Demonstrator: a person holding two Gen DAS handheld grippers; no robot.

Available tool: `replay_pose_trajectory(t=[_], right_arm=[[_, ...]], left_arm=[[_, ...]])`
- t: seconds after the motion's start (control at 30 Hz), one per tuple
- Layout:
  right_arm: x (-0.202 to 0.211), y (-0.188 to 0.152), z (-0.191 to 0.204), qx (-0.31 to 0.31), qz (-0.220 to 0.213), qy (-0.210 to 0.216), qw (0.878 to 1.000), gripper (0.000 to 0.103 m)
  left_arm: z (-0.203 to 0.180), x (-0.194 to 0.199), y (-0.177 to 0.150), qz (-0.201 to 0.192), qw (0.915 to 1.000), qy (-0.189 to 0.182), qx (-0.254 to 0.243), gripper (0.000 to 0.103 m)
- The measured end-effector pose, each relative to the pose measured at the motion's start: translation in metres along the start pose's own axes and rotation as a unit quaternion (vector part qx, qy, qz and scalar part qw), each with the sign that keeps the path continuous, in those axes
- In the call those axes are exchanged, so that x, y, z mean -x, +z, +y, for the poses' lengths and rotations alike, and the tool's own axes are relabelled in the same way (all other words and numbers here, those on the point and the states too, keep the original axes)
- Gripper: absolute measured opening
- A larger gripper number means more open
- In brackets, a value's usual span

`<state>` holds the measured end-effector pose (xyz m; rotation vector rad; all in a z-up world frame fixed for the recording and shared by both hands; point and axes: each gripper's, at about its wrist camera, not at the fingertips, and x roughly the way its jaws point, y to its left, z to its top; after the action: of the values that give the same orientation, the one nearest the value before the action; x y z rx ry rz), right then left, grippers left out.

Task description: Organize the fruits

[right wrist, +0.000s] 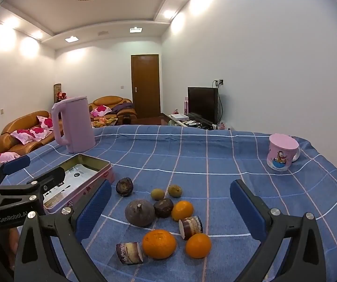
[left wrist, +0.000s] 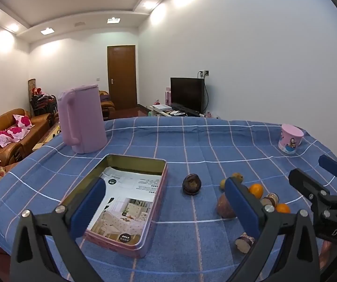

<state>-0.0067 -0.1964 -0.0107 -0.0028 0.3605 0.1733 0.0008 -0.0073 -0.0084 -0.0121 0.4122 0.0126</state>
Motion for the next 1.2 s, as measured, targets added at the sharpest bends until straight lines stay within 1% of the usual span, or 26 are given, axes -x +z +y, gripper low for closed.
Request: replay_pose_trajectory(t=[0.77,1.2], right_arm=[[0.0040,0.0029,0.0016,-0.004,-0.004,0.003,1.000,0.102],[0.0021,-0.0007,0.0035,-0.007,0.000,0.006,1.000,0.102]], left_arm=[[0.0033,-0.0011,-0.0003,0.000,1.0000,0.002,0.000,0.103],[0.0051,-0.0005,-0.0008,0.001,1.0000,0.003,0.000,0.103]])
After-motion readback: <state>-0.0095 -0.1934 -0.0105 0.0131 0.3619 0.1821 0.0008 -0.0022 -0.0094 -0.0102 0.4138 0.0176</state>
